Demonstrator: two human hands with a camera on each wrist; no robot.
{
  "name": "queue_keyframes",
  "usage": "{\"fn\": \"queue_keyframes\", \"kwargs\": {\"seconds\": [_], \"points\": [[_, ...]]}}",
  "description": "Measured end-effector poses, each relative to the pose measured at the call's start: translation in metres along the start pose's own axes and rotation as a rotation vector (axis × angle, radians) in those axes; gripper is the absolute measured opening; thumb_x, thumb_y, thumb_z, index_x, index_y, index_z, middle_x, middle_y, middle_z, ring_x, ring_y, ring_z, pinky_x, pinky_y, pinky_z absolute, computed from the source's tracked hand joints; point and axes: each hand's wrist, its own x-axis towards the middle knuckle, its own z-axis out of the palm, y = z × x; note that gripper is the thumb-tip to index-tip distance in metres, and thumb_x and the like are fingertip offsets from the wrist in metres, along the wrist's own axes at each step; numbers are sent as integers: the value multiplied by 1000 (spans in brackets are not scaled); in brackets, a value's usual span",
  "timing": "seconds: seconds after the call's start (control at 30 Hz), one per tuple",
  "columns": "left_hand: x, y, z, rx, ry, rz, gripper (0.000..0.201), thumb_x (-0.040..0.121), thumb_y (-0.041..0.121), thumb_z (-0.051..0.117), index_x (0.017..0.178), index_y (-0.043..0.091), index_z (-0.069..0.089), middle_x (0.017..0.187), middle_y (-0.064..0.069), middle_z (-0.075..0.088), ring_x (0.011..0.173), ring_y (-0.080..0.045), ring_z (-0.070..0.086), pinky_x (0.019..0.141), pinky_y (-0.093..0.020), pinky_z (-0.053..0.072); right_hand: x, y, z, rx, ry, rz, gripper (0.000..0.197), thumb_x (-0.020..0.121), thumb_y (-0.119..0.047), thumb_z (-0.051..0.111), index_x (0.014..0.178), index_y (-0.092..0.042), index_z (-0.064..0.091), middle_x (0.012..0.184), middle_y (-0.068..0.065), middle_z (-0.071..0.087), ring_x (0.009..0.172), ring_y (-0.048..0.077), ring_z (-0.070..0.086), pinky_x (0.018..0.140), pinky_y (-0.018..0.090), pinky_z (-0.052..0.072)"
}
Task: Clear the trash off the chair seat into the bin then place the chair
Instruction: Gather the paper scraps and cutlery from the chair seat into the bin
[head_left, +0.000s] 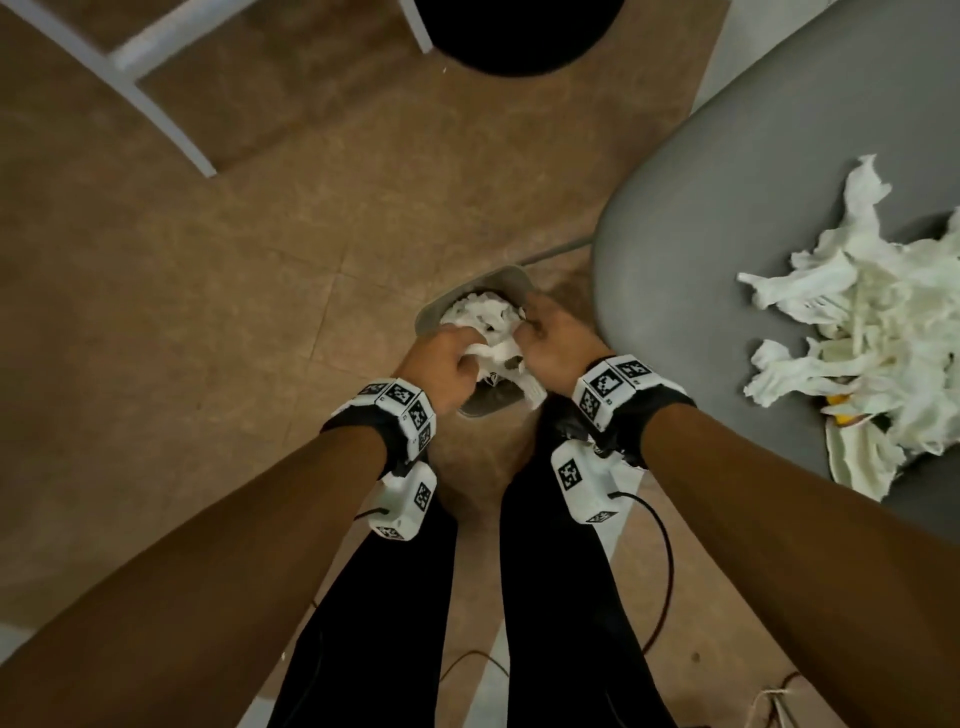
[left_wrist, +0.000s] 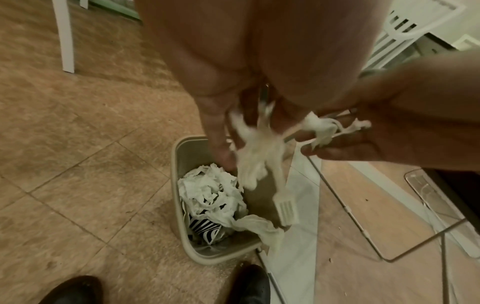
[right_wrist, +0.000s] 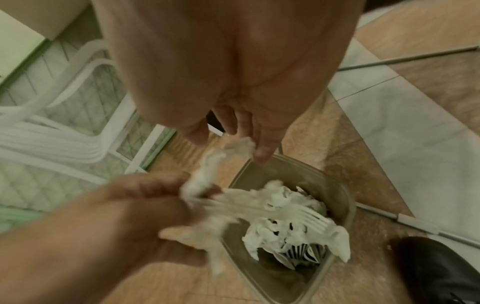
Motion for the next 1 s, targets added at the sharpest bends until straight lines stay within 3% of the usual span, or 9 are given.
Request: {"fn": "queue_keyframes", "kwargs": {"seconds": [0.1,0.27,0.37,0.47,0.63,0.73,0.83,0.9,1.0], "points": [[17,-12,15,205,-111,-18,54,86,26,54,140,24,50,143,-5,52,129,-27,53,106,-42,46,-13,-4,-8,-29,-77,-74,57,100,-26,46,154,-21,28,153,6,43,140,25,41,116,30,31],[19,15,-12,373,-68,13,42,82,32,49,117,16,64,116,-15,66,103,-38,64,86,-43,54,-36,-12,-28,30,-66,-216,60,97,-13,44,155,-18,27,152,10,45,136,25,47,113,39,39],[19,52,-36,425,-2,13,31,88,22,51,113,9,64,114,-16,63,103,-38,63,84,-40,52,-57,-11,-56,112,-24,-256,47,98,-10,44,144,-19,45,137,5,60,124,23,58,107,39,46],[22,106,-51,431,82,65,33,91,11,52,124,10,61,127,-14,61,115,-34,58,97,-41,49,-82,1,-94,239,97,-270,30,97,-15,50,124,-23,62,114,-5,71,104,14,67,96,29,52],[37,210,-35,355,164,273,32,84,19,48,113,17,62,106,-6,61,102,-30,61,93,-40,51,-107,53,-160,251,315,-163,26,95,-13,52,117,-18,64,105,-1,71,82,11,66,75,5,46],[48,269,4,457,83,438,39,83,17,55,121,16,57,120,-9,58,114,-30,53,99,-37,44,-119,100,-192,281,466,-40,24,95,-17,53,116,-18,65,106,0,71,95,18,66,91,26,51],[50,314,53,576,-30,554,55,85,20,58,139,18,46,139,-6,48,125,-30,44,105,-43,40,-132,145,-217,179,648,63,29,91,-21,58,120,-17,63,116,4,65,105,22,63,95,32,49],[48,331,83,614,-70,610,66,84,17,60,146,19,38,149,-3,38,129,-30,40,106,-45,39,-139,170,-225,36,734,149,49,84,-32,67,130,-18,56,132,8,53,121,28,52,103,38,45],[48,341,113,639,-42,609,75,79,7,61,148,18,33,154,-3,30,135,-30,34,107,-46,37,-138,190,-226,-62,588,273,94,73,-46,78,149,-21,28,142,11,46,128,36,47,105,47,44]]}}
